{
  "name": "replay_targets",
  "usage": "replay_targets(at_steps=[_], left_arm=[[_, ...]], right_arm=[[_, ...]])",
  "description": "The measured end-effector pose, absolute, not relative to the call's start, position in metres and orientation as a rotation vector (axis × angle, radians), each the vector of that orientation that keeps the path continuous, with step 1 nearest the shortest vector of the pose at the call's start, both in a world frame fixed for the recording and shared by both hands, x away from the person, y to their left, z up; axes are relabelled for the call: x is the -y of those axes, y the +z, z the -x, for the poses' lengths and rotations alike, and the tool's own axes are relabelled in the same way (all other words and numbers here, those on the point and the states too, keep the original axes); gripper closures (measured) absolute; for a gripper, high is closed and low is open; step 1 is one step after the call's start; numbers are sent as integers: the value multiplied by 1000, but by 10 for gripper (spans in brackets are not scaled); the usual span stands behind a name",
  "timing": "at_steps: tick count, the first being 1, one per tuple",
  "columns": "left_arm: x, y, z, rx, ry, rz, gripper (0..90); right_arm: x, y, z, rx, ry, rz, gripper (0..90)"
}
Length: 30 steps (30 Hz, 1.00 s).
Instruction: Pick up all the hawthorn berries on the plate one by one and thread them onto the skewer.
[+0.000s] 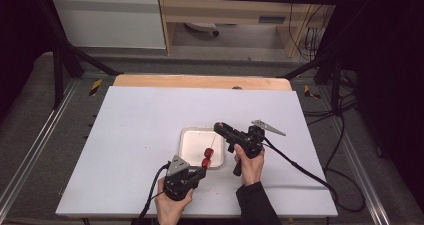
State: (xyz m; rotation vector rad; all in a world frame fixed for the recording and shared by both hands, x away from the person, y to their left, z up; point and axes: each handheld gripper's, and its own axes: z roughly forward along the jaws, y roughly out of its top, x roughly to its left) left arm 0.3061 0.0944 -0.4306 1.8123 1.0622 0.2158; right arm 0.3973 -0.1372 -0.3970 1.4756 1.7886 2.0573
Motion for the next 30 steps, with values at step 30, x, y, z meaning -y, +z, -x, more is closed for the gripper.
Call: replay_targets(at_steps=[30], left_arm=[[-92,-432,-308,-1071,186,-1794,883]], right_arm=[[134,-401,-390,-1785,2100,-1446,620]])
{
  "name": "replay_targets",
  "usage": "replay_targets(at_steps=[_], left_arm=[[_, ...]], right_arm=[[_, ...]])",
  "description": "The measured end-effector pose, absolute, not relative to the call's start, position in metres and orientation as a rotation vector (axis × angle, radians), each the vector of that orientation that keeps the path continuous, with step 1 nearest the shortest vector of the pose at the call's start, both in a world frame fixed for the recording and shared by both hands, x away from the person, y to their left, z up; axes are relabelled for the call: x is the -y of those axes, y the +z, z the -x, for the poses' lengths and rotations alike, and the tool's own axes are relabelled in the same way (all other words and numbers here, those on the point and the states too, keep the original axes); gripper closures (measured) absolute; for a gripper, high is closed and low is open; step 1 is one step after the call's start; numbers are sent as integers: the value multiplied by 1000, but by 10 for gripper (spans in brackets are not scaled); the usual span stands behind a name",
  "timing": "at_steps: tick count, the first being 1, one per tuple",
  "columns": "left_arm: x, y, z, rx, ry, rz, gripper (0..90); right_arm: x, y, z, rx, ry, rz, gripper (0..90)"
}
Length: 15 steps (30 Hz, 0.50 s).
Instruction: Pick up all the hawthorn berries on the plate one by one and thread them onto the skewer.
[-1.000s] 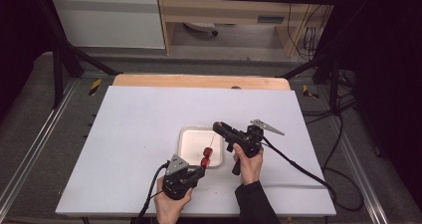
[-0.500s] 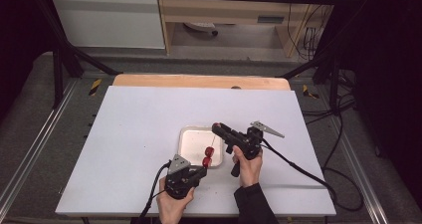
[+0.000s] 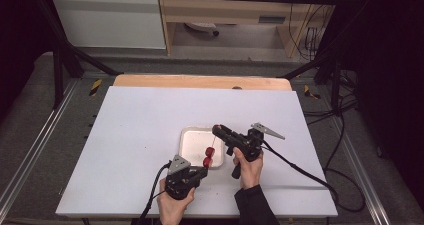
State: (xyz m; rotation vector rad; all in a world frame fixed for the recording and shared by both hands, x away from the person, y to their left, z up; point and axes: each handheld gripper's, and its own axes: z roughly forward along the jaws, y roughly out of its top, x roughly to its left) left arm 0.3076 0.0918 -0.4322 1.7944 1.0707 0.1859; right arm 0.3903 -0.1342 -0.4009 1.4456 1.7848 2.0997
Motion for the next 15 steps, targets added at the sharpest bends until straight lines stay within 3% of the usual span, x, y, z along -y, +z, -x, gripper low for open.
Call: replay_targets(at_steps=[15], left_arm=[[-90,-434,-309,-1095,173,-1779,884]], right_arm=[[130,-407,-387,-1811,2086,-1453,620]])
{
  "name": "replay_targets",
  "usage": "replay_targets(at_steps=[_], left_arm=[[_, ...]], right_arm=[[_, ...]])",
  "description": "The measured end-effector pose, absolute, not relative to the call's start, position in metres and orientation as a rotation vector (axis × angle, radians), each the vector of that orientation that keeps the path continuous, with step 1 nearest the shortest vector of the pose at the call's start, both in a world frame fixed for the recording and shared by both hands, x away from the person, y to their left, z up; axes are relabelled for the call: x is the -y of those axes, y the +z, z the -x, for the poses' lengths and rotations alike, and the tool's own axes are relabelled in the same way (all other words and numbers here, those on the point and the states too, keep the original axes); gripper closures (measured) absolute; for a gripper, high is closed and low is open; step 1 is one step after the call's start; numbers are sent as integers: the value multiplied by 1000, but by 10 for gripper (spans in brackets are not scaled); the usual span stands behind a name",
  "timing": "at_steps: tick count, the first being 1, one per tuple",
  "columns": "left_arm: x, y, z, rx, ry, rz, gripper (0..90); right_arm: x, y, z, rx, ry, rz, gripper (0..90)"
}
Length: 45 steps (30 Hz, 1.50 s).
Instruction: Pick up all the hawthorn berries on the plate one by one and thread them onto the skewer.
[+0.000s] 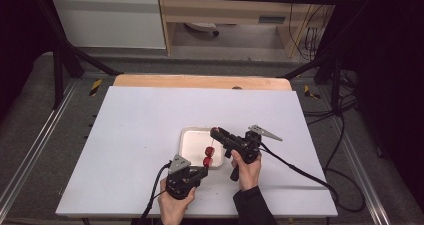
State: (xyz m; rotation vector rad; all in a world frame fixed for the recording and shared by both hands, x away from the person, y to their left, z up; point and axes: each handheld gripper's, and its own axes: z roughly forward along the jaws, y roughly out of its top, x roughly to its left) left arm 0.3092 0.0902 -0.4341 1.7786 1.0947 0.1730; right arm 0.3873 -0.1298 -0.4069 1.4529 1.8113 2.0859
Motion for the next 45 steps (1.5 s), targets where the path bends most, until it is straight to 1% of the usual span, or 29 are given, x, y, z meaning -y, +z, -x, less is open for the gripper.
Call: replay_targets(at_steps=[13,20,30,35,38,40,42,45], left_arm=[[-95,-433,-311,-1098,82,-1731,884],[-92,-435,-313,-1103,74,-1750,885],[-91,-436,-312,-1086,109,-1745,885],[-96,-436,-314,-1069,60,-1731,885],[-98,-436,-313,-1060,81,-1716,885],[-95,-436,-312,-1061,96,-1727,886],[-93,-435,-312,-1064,127,-1710,886],[-93,-435,-314,-1072,144,-1738,886]], right_arm=[[131,-408,-384,-1896,2063,-1354,621],[132,-410,-381,-1910,2038,-1328,622],[136,-408,-382,-1927,2029,-1391,622],[139,-406,-383,-1975,2029,-1322,622],[142,-402,-383,-1993,2038,-1317,621],[142,-401,-383,-1977,2037,-1392,622],[139,-405,-385,-2008,2047,-1429,622],[134,-410,-382,-2017,2030,-1428,622]])
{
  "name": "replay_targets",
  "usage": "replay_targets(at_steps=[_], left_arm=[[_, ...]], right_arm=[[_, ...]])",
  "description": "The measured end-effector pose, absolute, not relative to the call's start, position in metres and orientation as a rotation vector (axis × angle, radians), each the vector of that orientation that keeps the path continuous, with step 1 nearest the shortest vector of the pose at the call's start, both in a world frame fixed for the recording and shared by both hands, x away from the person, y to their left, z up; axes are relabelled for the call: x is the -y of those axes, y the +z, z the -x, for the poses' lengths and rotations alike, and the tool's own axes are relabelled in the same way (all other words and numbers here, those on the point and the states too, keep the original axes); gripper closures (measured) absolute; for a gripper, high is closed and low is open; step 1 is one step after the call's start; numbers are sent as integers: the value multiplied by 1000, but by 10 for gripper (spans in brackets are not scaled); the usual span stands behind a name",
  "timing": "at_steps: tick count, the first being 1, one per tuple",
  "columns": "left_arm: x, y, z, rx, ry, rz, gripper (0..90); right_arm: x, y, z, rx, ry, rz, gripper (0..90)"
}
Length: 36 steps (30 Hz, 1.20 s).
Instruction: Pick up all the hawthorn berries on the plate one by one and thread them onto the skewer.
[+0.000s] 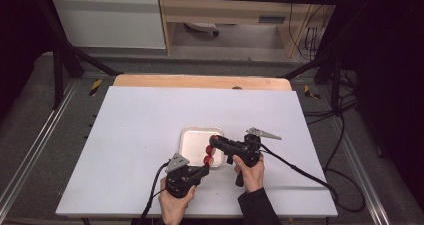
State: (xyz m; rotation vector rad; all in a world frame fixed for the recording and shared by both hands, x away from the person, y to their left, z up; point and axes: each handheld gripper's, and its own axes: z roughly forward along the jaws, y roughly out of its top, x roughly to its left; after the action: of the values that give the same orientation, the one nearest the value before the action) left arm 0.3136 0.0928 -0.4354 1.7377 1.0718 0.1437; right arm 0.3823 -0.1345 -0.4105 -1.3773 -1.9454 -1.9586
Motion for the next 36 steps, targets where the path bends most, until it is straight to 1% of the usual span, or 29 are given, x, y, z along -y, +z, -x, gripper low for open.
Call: replay_targets(at_steps=[5,7,11,16,20,25,32,36], left_arm=[[-95,-435,-315,-1067,144,-1732,886],[-97,-434,-314,-1066,157,-1733,885],[-102,-433,-314,-1069,184,-1743,885],[-108,-432,-315,-1060,225,-1763,885],[-112,-431,-316,-1062,233,-1785,885],[-117,-430,-318,-1054,247,-1814,884],[-126,-424,-320,-1048,274,-1857,884],[-132,-419,-323,-1040,286,-1885,884]], right_arm=[[135,-410,-382,1971,-1975,1363,613],[136,-409,-382,1990,-1987,1358,518],[141,-405,-382,2056,-1984,1357,426],[149,-399,-384,2165,-1936,1373,279],[154,-398,-387,2292,-1848,1381,168],[163,-401,-389,2440,-1739,1351,67],[178,-409,-387,2585,-1611,1334,26],[188,-415,-385,2652,-1531,1338,24]])
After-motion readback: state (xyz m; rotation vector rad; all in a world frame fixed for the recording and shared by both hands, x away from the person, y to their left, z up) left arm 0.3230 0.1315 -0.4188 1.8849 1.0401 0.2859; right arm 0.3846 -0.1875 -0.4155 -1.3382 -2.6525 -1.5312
